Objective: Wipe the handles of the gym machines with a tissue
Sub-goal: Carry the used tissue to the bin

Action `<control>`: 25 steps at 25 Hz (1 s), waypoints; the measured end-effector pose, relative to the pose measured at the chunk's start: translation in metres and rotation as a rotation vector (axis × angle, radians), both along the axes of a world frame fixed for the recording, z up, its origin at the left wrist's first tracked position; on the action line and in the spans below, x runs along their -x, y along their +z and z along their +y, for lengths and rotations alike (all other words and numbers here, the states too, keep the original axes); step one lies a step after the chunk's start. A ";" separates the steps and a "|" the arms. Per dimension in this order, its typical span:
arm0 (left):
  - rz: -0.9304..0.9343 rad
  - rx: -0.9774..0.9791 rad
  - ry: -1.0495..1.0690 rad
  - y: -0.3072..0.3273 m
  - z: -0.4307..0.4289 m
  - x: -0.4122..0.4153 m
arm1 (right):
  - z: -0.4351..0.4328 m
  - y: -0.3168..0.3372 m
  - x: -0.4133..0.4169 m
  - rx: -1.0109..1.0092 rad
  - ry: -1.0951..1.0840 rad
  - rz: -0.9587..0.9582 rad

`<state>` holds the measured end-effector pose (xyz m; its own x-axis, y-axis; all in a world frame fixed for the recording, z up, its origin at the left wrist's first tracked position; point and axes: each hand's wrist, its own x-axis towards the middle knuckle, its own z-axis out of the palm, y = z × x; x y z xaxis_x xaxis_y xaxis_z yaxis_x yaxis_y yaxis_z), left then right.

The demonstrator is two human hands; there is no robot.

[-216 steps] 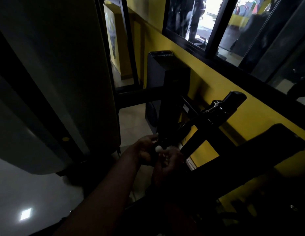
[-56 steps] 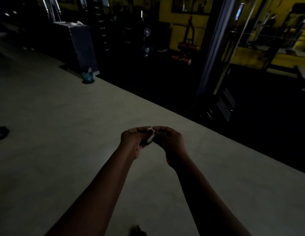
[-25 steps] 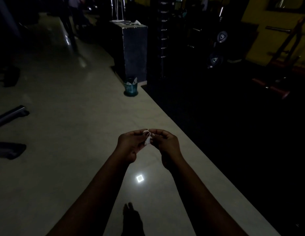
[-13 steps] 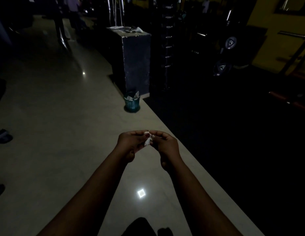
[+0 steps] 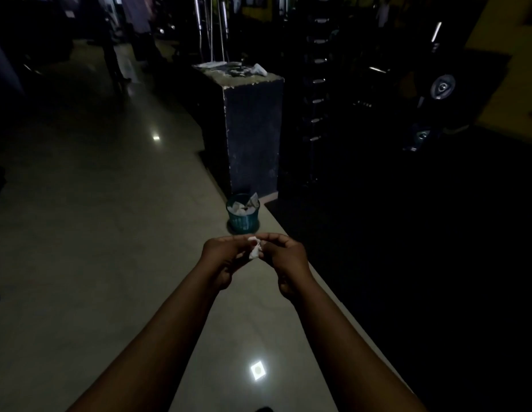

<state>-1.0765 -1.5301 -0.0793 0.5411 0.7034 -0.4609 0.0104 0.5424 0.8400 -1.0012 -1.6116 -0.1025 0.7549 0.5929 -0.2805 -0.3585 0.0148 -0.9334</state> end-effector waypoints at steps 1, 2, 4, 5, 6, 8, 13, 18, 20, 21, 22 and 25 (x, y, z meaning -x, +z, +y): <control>0.001 -0.005 0.009 0.004 0.021 -0.015 | 0.022 0.003 -0.016 -0.003 0.005 -0.006; 0.008 -0.003 0.027 0.005 0.045 -0.031 | 0.047 0.004 -0.033 0.006 0.011 -0.008; 0.034 0.026 0.060 0.000 0.089 -0.055 | 0.093 0.000 -0.057 0.034 0.031 -0.006; 0.045 0.051 0.073 -0.005 0.111 -0.065 | 0.114 -0.005 -0.068 0.042 0.048 0.004; 0.056 0.070 0.084 -0.011 0.133 -0.074 | 0.136 -0.010 -0.077 0.049 0.063 0.021; 0.069 0.098 0.087 -0.027 0.185 -0.096 | 0.189 -0.025 -0.101 0.055 0.079 0.047; 0.108 0.109 0.047 -0.050 0.328 -0.152 | 0.331 -0.054 -0.157 0.060 0.058 0.099; 0.170 0.119 -0.060 -0.050 0.454 -0.209 | 0.445 -0.056 -0.206 0.075 -0.012 0.171; 0.220 0.129 -0.099 -0.057 0.494 -0.237 | 0.477 -0.063 -0.228 0.098 -0.068 0.217; 0.240 0.147 -0.128 -0.064 0.510 -0.252 | 0.489 -0.069 -0.239 0.109 -0.099 0.232; 0.258 0.174 -0.161 -0.073 0.524 -0.267 | 0.501 -0.076 -0.251 0.127 -0.128 0.247; 0.284 0.244 -0.230 -0.100 0.560 -0.311 | 0.532 -0.099 -0.292 0.155 -0.188 0.296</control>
